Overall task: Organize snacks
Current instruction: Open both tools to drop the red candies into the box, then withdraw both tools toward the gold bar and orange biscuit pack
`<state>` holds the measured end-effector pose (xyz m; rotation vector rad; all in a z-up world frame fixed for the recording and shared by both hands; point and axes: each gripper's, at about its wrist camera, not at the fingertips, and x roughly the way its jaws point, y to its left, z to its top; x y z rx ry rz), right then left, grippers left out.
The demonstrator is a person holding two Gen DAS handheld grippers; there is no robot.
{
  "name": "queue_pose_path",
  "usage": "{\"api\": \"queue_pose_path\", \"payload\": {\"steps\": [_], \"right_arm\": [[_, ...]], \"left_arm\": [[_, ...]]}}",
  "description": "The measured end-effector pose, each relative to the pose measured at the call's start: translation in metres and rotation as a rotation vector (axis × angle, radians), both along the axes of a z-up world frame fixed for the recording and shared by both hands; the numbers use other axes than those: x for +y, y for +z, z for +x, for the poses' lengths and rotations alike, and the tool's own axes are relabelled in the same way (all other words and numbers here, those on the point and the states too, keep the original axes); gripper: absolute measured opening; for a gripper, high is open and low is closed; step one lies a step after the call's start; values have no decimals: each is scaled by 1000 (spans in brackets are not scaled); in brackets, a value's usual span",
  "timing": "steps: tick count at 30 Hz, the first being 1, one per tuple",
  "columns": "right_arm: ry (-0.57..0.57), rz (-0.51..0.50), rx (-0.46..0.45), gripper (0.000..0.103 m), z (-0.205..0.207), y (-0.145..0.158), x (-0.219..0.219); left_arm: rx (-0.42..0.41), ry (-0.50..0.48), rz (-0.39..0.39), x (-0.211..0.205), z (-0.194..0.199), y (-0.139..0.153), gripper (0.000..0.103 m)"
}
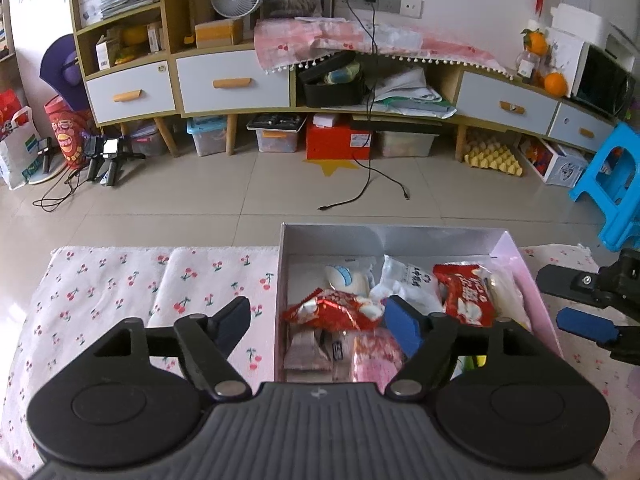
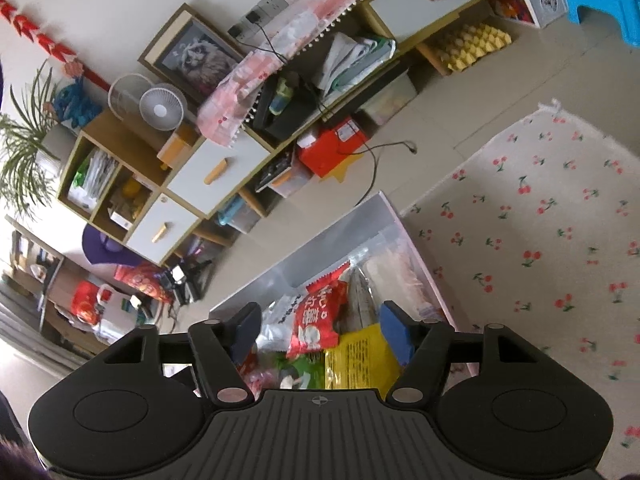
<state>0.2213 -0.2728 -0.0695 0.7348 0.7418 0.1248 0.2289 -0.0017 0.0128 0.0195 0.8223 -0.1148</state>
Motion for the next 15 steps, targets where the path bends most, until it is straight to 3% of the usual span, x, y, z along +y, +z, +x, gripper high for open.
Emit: {"api": "queue_pose_path", "payload": {"steps": [11,15], "right_arm": [[35,-94,38,73,-40,11,15],[54,-176,55,80,-53,18,25]], "left_arm": [[16,-16,-19,5,-37,1,83],[18,-29,-14,8,-51,1,87]]}}
